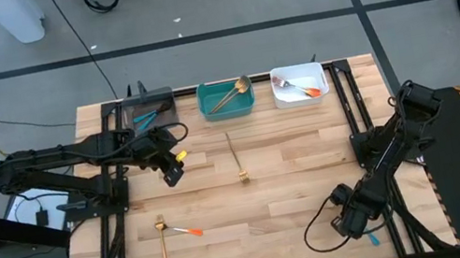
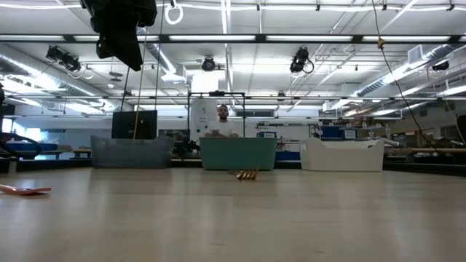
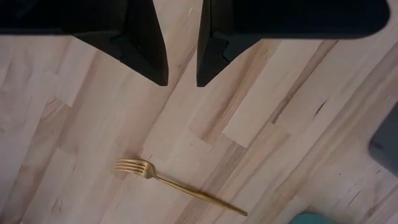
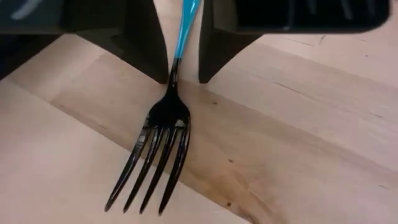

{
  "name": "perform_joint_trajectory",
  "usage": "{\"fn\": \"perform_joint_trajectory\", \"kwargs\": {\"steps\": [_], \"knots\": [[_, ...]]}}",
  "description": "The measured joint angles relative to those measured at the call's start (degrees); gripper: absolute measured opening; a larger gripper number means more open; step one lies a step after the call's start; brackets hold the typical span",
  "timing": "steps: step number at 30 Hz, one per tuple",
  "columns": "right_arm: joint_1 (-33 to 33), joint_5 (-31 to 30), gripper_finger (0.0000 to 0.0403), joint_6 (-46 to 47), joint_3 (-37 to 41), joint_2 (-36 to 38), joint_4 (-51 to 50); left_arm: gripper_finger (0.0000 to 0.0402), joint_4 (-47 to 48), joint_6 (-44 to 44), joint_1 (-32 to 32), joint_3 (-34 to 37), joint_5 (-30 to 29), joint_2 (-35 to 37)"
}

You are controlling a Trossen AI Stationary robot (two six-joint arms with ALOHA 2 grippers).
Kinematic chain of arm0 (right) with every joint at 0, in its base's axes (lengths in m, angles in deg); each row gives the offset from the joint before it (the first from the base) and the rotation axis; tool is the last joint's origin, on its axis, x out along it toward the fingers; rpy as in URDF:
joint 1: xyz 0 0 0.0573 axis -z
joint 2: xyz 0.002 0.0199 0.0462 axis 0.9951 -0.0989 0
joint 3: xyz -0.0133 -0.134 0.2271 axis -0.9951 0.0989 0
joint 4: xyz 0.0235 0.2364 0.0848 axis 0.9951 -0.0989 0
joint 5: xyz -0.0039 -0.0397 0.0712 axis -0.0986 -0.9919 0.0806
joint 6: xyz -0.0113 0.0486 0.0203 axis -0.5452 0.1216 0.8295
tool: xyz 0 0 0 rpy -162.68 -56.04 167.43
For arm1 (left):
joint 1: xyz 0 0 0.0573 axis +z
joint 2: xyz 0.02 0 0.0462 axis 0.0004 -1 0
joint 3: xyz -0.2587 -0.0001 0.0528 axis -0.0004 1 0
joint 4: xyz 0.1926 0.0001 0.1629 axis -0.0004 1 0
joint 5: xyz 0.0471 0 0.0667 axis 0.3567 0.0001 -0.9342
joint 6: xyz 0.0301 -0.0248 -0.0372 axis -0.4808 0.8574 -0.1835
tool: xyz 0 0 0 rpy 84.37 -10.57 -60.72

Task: Sort silverware by color (type)
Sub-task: Put the blue fork into the black bin

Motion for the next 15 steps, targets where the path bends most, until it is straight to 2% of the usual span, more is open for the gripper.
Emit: {"fn": "perform_joint_trajectory", "kwargs": {"steps": [6, 15], "knots": [[1.2, 0.3, 0.0017, -0.2, 0.1, -0.1, 0.1, 0.0094, 0.1, -2.4, 0.0, 0.0, 0.0, 0.0], [3.3, 0.6, 0.0007, -1.4, -1.7, 0.4, -1.3, 0.0094, 0.1, -2.3, 0.0, 0.0, 0.0, 0.0]]}}
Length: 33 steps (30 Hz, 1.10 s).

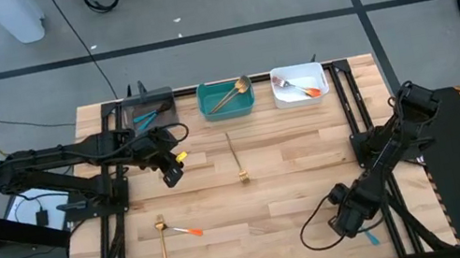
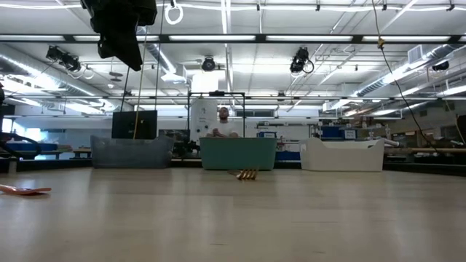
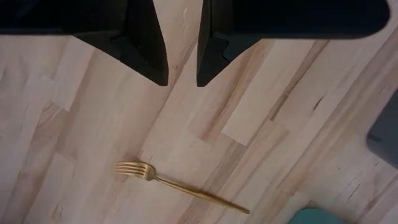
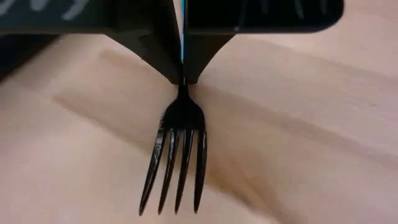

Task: Sort silverware by color (type)
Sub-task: Put the blue fork into the black bin

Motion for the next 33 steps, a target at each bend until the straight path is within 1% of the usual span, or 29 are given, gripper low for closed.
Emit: {"fn": "perform_joint_trajectory", "kwargs": {"steps": [4, 7, 11, 16, 19, 22, 25, 28, 31, 33], "knots": [[1.7, -3.9, 0.0005, -0.1, -2.7, 2.2, -0.9, 0.0094, -0.1, 0.2, 0.0, 0.0, 0.0, 0.0], [3.3, -7.9, 0.0003, 0.1, -4.8, 4.3, -1.8, 0.0094, -0.4, 1.9, 0.0, 0.0, 0.0, 0.0], [6.9, -17.9, 0.0002, -1.0, -7.4, 7.8, -1.3, 0.0094, -2.8, 3.4, 0.0, 0.0, 0.0, 0.0], [14.0, -33.7, 0.0002, -9.4, -11.0, 11.4, -0.8, 0.0094, -11.8, 2.8, 0.0, 0.0, 0.0, 0.0], [19.6, -42.4, 0.0002, -17.8, -13.7, 12.3, 0.4, 0.0094, -18.5, 0.7, 0.1, 0.0, -0.2, 0.0], [25.2, -46.7, 0.0002, -30.7, -16.8, 12.2, 5.2, 0.0094, -25.7, -1.8, 0.1, 0.0, -2.0, 0.0], [30.4, -48.4, 0.0002, -45.6, -19.5, 11.2, 12.4, 0.0094, -32.2, -3.9, 0.3, 0.0, -3.9, -0.8], [34.5, -49.3, 0.0002, -57.7, -21.5, 10.8, 19.1, 0.0094, -35.2, -4.3, 1.4, 0.0, -4.1, -1.9], [37.8, -50.7, 0.0003, -64.2, -23.6, 10.5, 22.2, 0.0094, -35.3, -3.0, 3.1, 0.1, -4.1, -3.0], [40.0, -51.1, 0.0003, -67.1, -24.8, 10.1, 24.5, 0.0094, -37.5, -3.1, 3.9, -0.1, -4.2, -4.3]]}}
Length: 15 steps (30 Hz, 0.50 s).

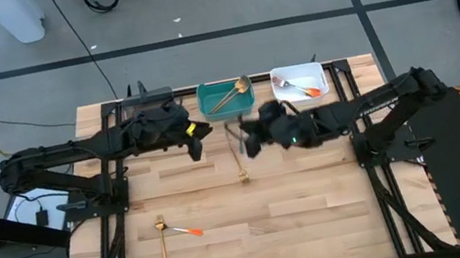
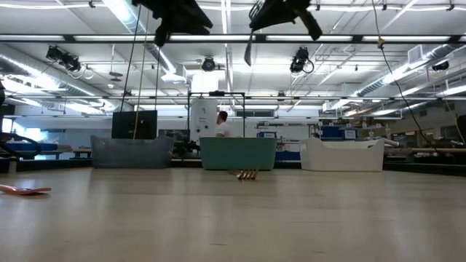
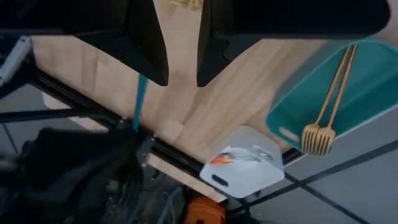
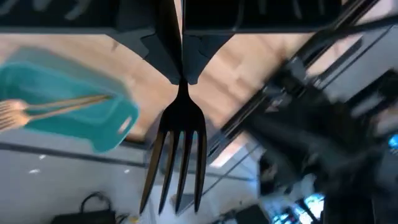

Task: Sort silverware by color (type)
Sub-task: Put the blue fork into the black bin

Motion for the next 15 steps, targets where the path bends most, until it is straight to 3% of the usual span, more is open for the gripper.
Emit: {"fn": "perform_joint_trajectory", "kwargs": {"steps": [15], "knots": [[10.8, 8.1, 0.0003, -8.7, -0.2, 0.0, 8.4, 0.0094, -11.2, -3.0, 4.7, 0.1, 1.6, -8.6]]}}
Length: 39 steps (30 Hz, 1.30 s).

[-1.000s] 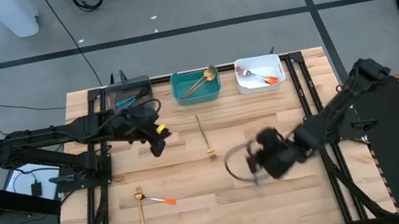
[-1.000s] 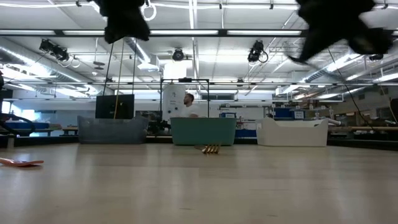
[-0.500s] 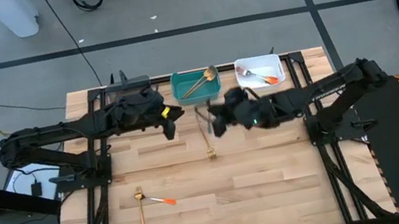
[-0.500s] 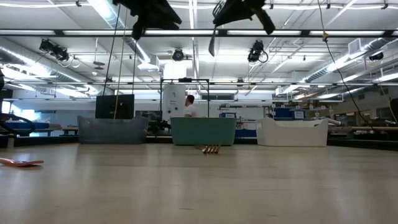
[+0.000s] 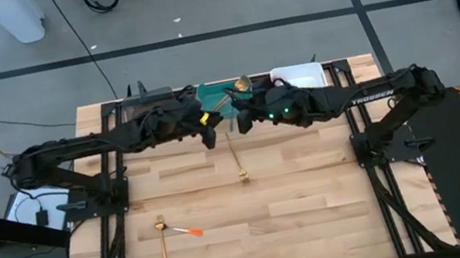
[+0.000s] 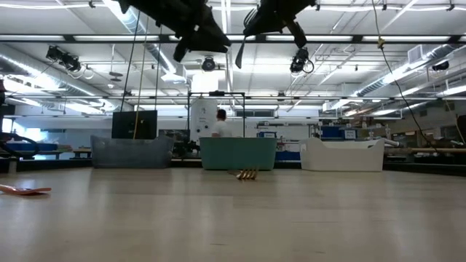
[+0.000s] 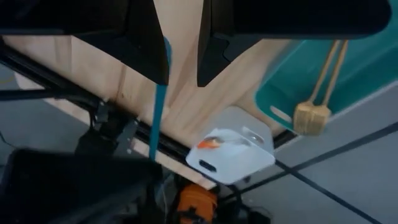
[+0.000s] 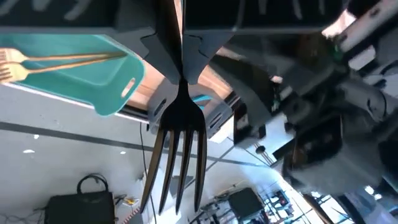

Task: Sort silverware by color (type)
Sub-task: Put the blue fork into the black bin

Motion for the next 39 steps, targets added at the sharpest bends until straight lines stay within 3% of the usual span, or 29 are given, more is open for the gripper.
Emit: {"fn": "perform_joint_trajectory", "kwargs": {"steps": [7, 20, 26, 39], "knots": [[2.1, 2.9, 0.0003, -1.0, 0.0, 0.0, 0.4, 0.0094, -3.0, -1.9, 0.5, 0.0, 2.7, -4.0], [2.3, 3.6, 0.0003, -0.6, 0.0, 0.0, 0.9, 0.0090, -10.3, -2.2, 0.6, 0.0, 2.4, -8.9], [2.3, 4.1, 0.0007, -0.6, 0.0, 0.0, 0.9, 0.0020, -11.1, -5.8, 1.2, 0.0, 2.1, -8.8], [4.0, 7.8, 0.0079, -4.9, 0.0, 0.1, 0.9, 0.0013, -8.7, -6.3, 6.4, 0.0, 1.2, -7.5]]}}
